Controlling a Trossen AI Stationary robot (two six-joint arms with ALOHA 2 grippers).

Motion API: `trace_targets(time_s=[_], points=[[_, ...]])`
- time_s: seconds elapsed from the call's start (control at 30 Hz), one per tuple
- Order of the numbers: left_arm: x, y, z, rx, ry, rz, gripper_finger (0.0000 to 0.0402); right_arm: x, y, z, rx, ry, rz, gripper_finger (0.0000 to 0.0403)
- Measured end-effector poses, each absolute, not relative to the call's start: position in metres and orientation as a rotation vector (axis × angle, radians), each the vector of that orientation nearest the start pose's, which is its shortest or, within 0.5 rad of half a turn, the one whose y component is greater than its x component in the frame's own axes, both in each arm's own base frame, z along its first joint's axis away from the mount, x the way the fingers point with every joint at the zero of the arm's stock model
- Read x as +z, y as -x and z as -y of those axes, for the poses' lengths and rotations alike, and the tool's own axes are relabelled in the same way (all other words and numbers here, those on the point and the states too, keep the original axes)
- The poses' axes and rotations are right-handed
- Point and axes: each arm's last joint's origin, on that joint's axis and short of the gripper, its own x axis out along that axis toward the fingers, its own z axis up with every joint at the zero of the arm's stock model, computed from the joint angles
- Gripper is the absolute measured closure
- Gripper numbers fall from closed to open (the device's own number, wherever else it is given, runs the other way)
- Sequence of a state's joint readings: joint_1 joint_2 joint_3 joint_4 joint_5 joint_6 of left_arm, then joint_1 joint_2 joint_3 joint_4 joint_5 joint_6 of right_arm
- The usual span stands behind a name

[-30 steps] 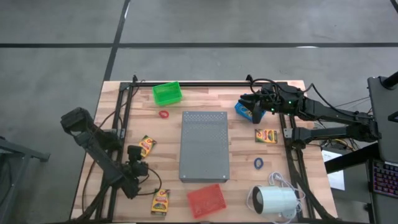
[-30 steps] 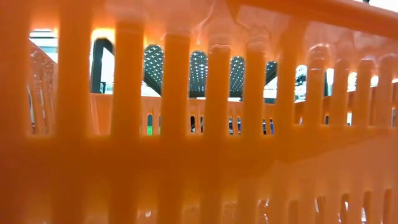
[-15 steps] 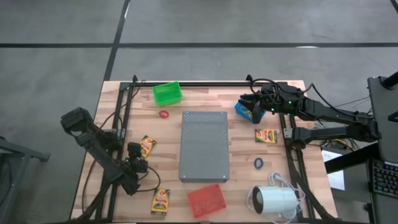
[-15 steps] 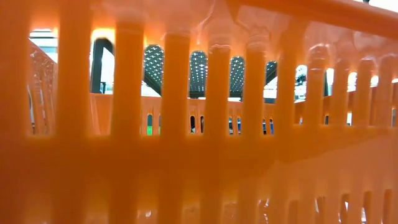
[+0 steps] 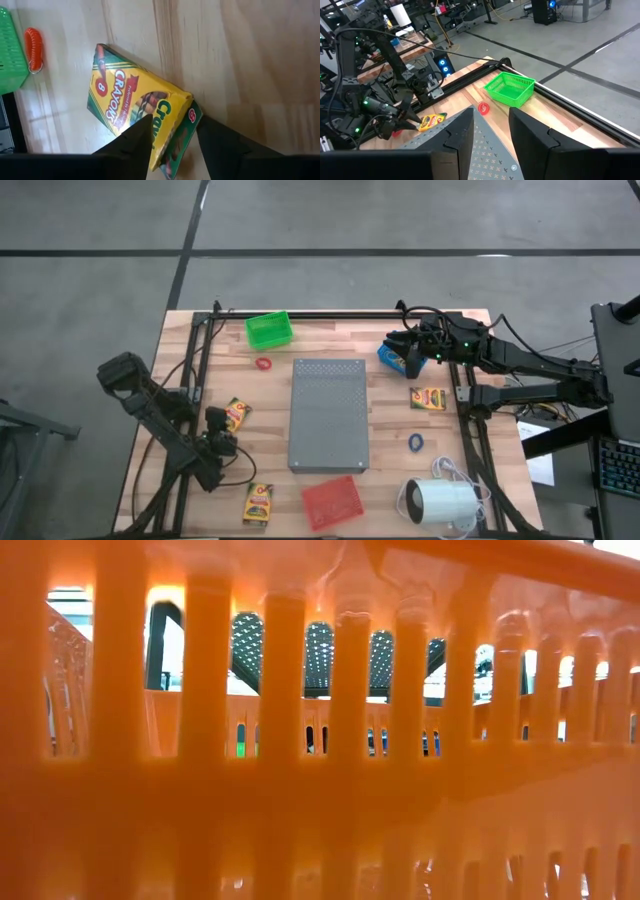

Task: Pick & Place Office Desk Supplies
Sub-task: Put the top left yellow crayon box into the green basket

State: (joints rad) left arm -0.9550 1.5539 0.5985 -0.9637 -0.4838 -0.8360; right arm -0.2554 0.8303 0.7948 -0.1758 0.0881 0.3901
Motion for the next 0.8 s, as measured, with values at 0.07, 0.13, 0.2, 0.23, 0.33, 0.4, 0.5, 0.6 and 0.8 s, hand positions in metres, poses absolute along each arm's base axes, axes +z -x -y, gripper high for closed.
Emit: trace_targets(time_s=[0.07, 0.13, 0.2, 0.23, 0.33, 0.4, 0.5, 0.6, 0.8], points=[[0.1139, -0.1115, 0.1341, 0.284, -0.588, -1.355, 0.0252, 0.3294, -0.1767, 0.0488, -0.380, -0.402, -0.142, 0.0279], [0.1135, -0.1114, 0.1338, 0.286, -0.590, -1.354, 0.0264, 0.3294, -0.1767, 0.0488, -0.379, -0.403, -0.142, 0.0276], [0.1133, -0.1114, 0.1335, 0.290, -0.588, -1.351, 0.0278, 0.3295, -0.1765, 0.0487, -0.379, -0.402, -0.142, 0.0274], [0.1132, -0.1112, 0.1333, 0.293, -0.588, -1.350, 0.0283, 0.3295, -0.1765, 0.0487, -0.379, -0.402, -0.142, 0.0273], [0.1118, -0.1107, 0.1323, 0.303, -0.576, -1.346, 0.0297, 0.3295, -0.1765, 0.0487, -0.379, -0.402, -0.142, 0.0274], [0.1102, -0.1100, 0.1312, 0.311, -0.567, -1.338, 0.0307, 0.3295, -0.1765, 0.0487, -0.379, -0.402, -0.142, 0.0277], [0.1087, -0.1094, 0.1303, 0.311, -0.565, -1.331, 0.0325, 0.3295, -0.1765, 0.0487, -0.379, -0.402, -0.142, 0.0281], [0.1085, -0.1095, 0.1302, 0.310, -0.565, -1.330, 0.0343, 0.3295, -0.1765, 0.0487, -0.379, -0.402, -0.142, 0.0284], [0.1084, -0.1095, 0.1301, 0.312, -0.567, -1.326, 0.0379, 0.3294, -0.1765, 0.0487, -0.379, -0.402, -0.142, 0.0286]])
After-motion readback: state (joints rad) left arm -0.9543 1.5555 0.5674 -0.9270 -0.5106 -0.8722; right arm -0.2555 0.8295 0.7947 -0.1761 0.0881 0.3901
